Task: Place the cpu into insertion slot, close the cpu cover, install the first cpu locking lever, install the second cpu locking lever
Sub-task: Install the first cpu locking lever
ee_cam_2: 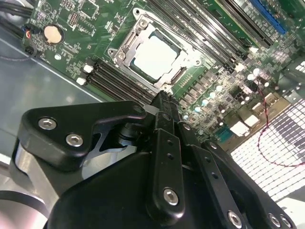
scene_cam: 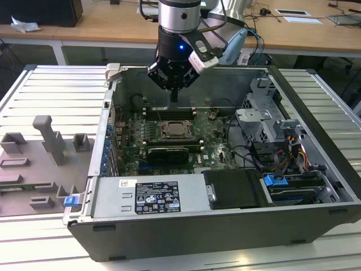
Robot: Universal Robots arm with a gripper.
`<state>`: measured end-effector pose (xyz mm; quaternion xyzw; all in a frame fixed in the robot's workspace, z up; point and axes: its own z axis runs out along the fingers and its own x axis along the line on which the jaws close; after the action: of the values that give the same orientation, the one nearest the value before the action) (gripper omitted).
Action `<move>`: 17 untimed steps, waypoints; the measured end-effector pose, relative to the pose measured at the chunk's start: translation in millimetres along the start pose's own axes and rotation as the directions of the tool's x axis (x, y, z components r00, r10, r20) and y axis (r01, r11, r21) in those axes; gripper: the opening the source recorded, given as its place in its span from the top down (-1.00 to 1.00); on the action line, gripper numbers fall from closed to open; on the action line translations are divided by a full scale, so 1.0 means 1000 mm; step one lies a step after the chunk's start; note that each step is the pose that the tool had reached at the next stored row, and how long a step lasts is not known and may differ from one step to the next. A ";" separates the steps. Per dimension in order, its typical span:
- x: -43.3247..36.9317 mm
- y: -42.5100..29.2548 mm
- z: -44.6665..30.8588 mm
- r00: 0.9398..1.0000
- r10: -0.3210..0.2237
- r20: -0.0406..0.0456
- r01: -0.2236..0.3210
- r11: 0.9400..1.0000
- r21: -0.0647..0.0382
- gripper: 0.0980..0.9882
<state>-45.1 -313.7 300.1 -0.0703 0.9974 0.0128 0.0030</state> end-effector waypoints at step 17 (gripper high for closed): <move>0.0070 0.0002 0.0211 0.998 0.061 0.017 -0.061 0.998 0.002 0.98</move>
<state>-52.0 -314.0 279.0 -0.0396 0.9991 0.0121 0.0110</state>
